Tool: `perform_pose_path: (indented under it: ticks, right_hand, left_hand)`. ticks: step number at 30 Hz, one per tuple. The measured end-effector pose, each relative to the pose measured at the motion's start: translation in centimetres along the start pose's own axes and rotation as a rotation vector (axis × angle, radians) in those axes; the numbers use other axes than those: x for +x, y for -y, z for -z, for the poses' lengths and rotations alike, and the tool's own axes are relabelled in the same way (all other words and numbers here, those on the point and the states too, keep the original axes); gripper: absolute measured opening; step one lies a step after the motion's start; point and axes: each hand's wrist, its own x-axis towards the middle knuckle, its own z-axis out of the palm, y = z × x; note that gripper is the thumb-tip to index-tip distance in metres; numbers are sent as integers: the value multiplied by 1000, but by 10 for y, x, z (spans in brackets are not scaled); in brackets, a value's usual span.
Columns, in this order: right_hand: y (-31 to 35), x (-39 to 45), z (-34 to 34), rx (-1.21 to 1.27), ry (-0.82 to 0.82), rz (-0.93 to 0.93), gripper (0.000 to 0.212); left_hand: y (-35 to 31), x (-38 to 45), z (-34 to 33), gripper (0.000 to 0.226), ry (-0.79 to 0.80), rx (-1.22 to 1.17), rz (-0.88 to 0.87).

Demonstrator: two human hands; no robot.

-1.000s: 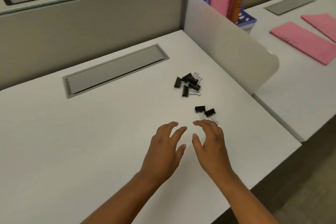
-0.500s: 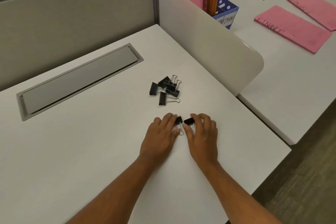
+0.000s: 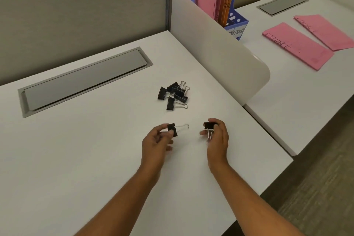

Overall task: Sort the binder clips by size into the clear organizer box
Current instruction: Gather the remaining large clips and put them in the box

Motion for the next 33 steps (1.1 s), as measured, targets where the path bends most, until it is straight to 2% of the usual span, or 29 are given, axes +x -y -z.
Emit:
perform_pose_path:
  ticks: [3,7,10,15,20,22,29,33]
  right_hand:
    - [20,-32,-16,243,113,-193,33]
    - [12,-92,-45,121,274,-268,26]
    - [8,-134,-66,19,370,-311,19]
    - [9,-187,-91,-179,529,-189,16]
    - [16,-251,-122,-224,582,-130,12]
    - [13,-284,-142,-223,611,-134,12]
    - [-10,-417,-228,-245,752,-112,8]
    - [-33,-486,-273,-421,932,69,7]
  left_hand:
    - [-8,-31,25,20,98,-171,154]
    - [-7,-64,74,20,67,-256,274]
    - [-7,-86,111,19,17,-225,263]
    - [-9,-124,170,21,-63,-180,156]
    - [-9,-162,245,50,-77,-212,75]
    - [-11,-178,280,53,-99,-215,38]
    - [-11,-250,425,40,-321,-242,-72]
    - [2,-297,507,20,-544,-265,-107]
